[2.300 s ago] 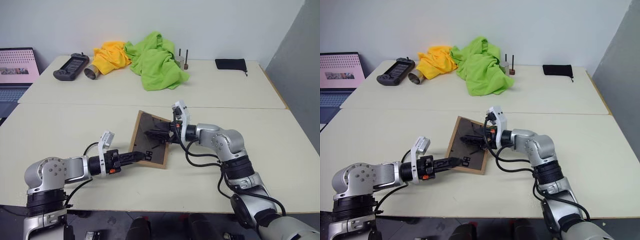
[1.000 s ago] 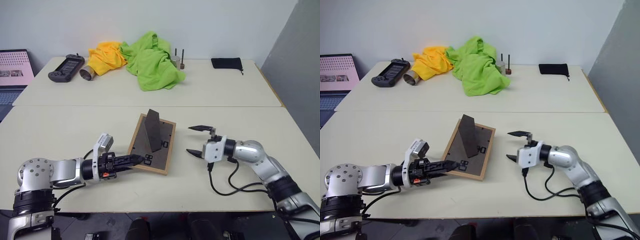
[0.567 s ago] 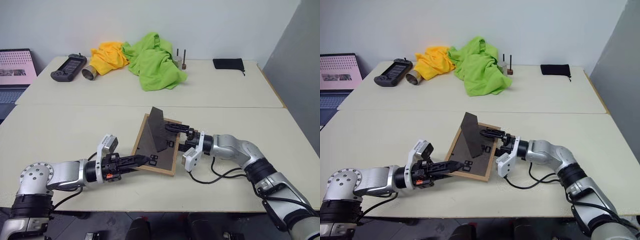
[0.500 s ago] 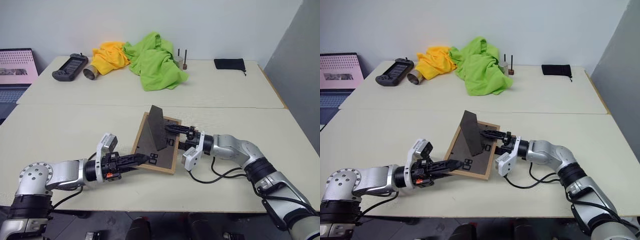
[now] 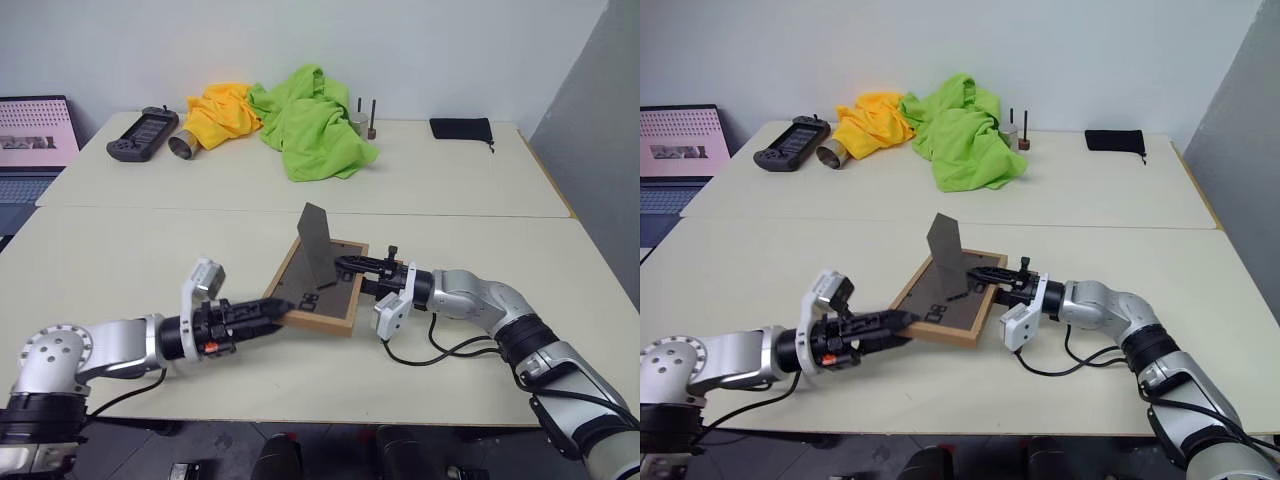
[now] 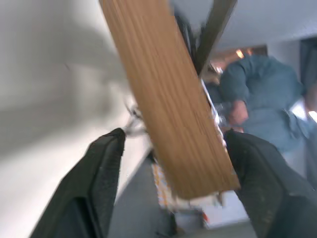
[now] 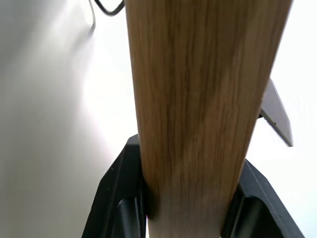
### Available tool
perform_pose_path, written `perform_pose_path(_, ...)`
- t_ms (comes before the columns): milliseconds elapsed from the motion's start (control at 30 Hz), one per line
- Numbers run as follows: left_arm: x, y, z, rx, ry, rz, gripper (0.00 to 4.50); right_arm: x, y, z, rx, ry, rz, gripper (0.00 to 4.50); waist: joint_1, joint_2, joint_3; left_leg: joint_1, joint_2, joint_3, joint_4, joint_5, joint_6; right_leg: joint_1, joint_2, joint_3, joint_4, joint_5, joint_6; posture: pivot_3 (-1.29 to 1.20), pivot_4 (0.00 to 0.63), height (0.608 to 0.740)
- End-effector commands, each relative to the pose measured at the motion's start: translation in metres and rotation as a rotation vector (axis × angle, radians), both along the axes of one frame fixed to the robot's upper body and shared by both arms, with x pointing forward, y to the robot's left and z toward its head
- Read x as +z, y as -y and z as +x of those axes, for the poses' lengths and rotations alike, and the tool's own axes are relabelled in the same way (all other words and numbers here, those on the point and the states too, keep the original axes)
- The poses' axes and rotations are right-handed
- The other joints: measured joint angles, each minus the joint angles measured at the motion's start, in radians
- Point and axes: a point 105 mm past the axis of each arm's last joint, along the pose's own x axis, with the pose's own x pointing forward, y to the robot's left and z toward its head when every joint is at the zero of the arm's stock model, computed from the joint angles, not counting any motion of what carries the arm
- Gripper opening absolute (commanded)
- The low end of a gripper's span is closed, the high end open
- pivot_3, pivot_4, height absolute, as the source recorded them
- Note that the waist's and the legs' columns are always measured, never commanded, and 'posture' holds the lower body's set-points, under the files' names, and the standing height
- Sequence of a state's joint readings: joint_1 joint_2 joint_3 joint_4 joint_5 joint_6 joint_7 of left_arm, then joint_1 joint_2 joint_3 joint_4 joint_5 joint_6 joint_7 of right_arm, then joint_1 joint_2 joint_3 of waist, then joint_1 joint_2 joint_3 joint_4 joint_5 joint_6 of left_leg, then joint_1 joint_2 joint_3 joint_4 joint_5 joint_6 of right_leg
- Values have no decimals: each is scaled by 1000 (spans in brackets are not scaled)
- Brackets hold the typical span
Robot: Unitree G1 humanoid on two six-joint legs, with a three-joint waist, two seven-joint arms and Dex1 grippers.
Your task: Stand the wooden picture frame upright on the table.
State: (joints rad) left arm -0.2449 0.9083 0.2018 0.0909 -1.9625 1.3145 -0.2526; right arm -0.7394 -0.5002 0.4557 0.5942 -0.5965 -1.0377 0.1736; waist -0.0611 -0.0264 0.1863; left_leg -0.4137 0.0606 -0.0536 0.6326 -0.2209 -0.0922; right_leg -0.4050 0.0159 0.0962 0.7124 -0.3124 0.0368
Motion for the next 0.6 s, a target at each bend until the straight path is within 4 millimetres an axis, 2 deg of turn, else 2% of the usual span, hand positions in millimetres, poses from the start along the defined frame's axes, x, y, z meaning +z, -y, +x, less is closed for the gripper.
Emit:
perform_pose_path(33,17,-22,8,123,123,129,4259,23,5,4,-10,-214,150,1316,-1,0,0,0,0,0,0,0,0,0,0,0,0,0,0,0,150,740)
perform_pose_path(100,24,-28,7,159,217,238,4500,26,5,7,-18,-412,200,1315,-1,0,0,0,1,0,0,0,0,1,0,0,0,0,-1,0,150,740)
perform_pose_path(233,20,-38,17,262,488,639,4500,43,-6,6,39,-884,334,1314,2,2,1,0,2,-1,0,0,0,1,0,-1,0,0,-1,0,150,740)
perform_pose_path(300,15,-37,18,251,618,793,4500,53,-16,2,102,-1096,390,1314,3,2,1,0,2,0,0,0,0,0,0,-1,0,0,-1,0,150,740)
perform_pose_path(400,14,-35,18,284,735,864,4500,54,-31,-3,183,-1338,411,1314,4,2,1,1,2,0,-1,0,0,0,1,-1,0,-1,-1,0,150,740)
perform_pose_path(500,14,-35,19,319,794,891,4500,45,-42,1,190,-1457,428,1314,5,2,1,1,2,1,-2,0,0,0,1,-1,-1,-1,-1,0,150,740)
perform_pose_path(600,13,-35,20,343,803,874,4500,22,-51,6,164,-1529,411,1314,4,2,1,0,1,1,-2,0,0,0,1,-1,-2,-1,-1,0,150,740)
